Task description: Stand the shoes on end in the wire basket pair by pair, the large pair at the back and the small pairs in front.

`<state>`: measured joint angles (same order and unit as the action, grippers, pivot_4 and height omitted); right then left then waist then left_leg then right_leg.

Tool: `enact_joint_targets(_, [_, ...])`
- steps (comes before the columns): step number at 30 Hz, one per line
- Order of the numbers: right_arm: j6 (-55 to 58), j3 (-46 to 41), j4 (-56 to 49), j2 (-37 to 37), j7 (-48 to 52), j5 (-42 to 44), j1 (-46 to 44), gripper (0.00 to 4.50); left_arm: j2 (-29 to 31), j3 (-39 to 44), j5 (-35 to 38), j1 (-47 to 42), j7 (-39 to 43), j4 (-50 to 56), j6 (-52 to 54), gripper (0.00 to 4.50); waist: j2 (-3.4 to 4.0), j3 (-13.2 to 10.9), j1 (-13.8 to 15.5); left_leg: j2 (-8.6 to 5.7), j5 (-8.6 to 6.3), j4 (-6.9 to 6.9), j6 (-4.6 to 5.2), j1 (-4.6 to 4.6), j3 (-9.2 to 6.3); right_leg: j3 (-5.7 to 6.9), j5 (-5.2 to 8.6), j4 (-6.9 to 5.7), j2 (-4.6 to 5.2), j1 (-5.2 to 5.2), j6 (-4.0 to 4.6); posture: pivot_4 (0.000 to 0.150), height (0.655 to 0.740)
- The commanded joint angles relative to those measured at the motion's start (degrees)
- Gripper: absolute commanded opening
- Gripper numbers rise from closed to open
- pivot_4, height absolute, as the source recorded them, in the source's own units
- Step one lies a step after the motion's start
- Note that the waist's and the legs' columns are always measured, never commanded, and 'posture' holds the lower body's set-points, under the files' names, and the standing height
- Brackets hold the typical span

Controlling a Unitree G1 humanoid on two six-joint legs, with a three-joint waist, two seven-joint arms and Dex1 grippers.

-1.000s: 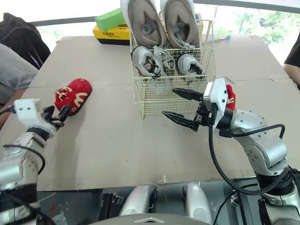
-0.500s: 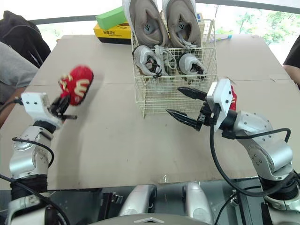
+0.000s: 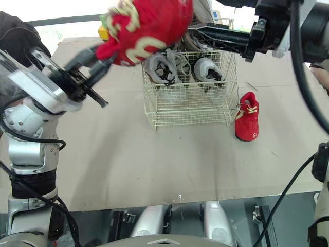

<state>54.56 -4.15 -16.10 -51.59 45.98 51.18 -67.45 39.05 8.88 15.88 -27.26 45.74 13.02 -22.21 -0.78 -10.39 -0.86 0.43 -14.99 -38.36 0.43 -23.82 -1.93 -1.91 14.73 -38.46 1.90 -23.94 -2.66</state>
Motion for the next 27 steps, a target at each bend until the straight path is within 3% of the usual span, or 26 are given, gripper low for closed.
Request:
enact_joint_targets(1, [8.3, 3.9, 0.7, -5.0, 5.5, 1.1, -5.4, 3.32, 1.0, -4.4, -2.8, -4.1, 7.0, -6.4, -12.9, 0.13, 0.01, 0.0, 0.3, -0.03, 0.00, -0.01, 0.01, 0.00, 0.02, 0.01, 0.00, 0.00, 0.00, 0.00, 0.00, 0.150, 0.7400])
enact_joint_targets(6, [12.8, 11.7, 2.7, -4.8, 8.4, -2.9, -7.0, 3.32, -0.4, -8.6, -1.9, -8.7, 11.3, -13.7, -23.2, 0.13, 0.01, 0.0, 0.0, 0.01, -0.05, -0.02, 0.09, -0.02, -0.02, 0.06, 0.00, 0.11, 0.00, 0.06, -0.01, 0.150, 0.7400])
enact_joint_targets(11, [13.1, 18.6, 4.5, -7.9, 17.4, -6.4, -2.9, 3.32, -1.3, -11.3, 0.1, -13.6, 14.5, -19.1, -30.5, 0.13, 0.00, 0.0, 0.3, 0.01, -0.05, -0.02, 0.09, -0.06, -0.08, 0.17, 0.01, 0.10, -0.04, 0.04, -0.02, 0.150, 0.7400])
enact_joint_targets(14, [11.4, 19.8, 5.9, -8.6, 20.2, -8.9, -1.5, 2.56, -1.2, -12.3, 1.2, -14.7, 15.8, -20.8, -33.1, 0.13, 0.01, 0.0, 0.1, -0.01, -0.05, -0.06, 0.09, -0.07, -0.04, 0.14, 0.00, 0.10, -0.01, 0.04, -0.02, 0.150, 0.7400])
enact_joint_targets(17, [12.8, 18.3, 6.1, -8.4, 21.8, -8.2, -0.5, 1.10, -1.4, -12.3, 1.3, -15.8, 15.2, -22.1, -34.0, 0.13, 0.02, 0.0, 0.1, 0.00, -0.05, -0.06, 0.09, -0.06, -0.07, 0.14, 0.00, 0.05, -0.05, 0.01, -0.02, 0.150, 0.7400])
enact_joint_targets(19, [14.2, 15.6, 5.7, -7.4, 20.9, -6.7, 0.7, 0.41, -0.6, -12.7, 6.6, -14.0, 15.8, -19.6, -25.4, 0.13, 0.02, 0.0, 0.1, 0.01, -0.05, -0.06, 0.08, -0.06, -0.09, 0.15, 0.00, 0.02, -0.08, -0.01, -0.02, 0.150, 0.7400])
enact_joint_targets(20, [15.4, 13.3, 5.6, -6.7, 19.6, -5.5, 1.7, 0.24, -0.3, -12.4, 10.8, -12.4, 13.7, -16.8, -15.7, 0.13, 0.02, 0.0, 0.0, 0.04, -0.05, -0.06, 0.09, -0.06, -0.11, 0.15, 0.01, 0.00, -0.08, -0.01, -0.02, 0.150, 0.7400])
enact_joint_targets(21, [16.8, 10.9, 5.6, -5.8, 18.1, -4.3, 2.8, 0.21, 1.0, -12.6, 17.0, -10.5, 10.9, -13.4, -2.3, 1.15, 0.01, 0.0, 0.0, 0.06, -0.05, -0.06, 0.09, -0.06, -0.17, 0.14, 0.01, -0.01, -0.08, -0.01, -0.02, 0.150, 0.7400])
enact_joint_targets(22, [18.4, 8.4, 5.7, -4.8, 16.3, -3.2, 3.8, 0.20, 1.6, -11.9, 23.0, -9.2, 8.6, -10.2, 6.9, 1.45, 0.01, 0.0, -0.1, 0.09, -0.05, -0.06, 0.09, -0.06, -0.24, 0.11, 0.01, -0.03, -0.06, -0.01, -0.03, 0.150, 0.7400])
enact_joint_targets(24, [24.0, -0.3, 6.9, 0.2, 10.3, 1.5, 5.6, 0.19, 4.5, -9.4, 41.4, -7.0, -1.7, -5.2, 29.9, 2.55, -0.02, 0.0, -0.1, 0.11, -0.05, -0.09, 0.09, -0.06, -0.38, 0.09, 0.02, -0.11, -0.01, -0.02, -0.04, 0.150, 0.7400])
enact_joint_targets(25, [26.6, -3.6, 7.4, 2.1, 7.9, 3.2, 6.1, 0.19, 5.6, -8.2, 47.1, -6.1, -4.0, -3.7, 36.4, 2.90, -0.04, 0.0, -0.2, 0.16, -0.05, -0.14, 0.09, -0.06, -0.43, 0.09, 0.01, -0.17, 0.04, -0.01, -0.04, 0.150, 0.7400])
enact_joint_targets(27, [28.7, -9.0, 5.3, 5.9, 2.7, 5.0, 8.4, 0.18, 6.3, -5.5, 56.5, -3.0, -8.9, -1.2, 45.1, 2.97, -0.04, 0.0, -0.4, 0.15, -0.05, -0.18, 0.08, -0.03, -0.48, 0.11, 0.02, -0.32, 0.01, -0.02, -0.04, 0.150, 0.7400])
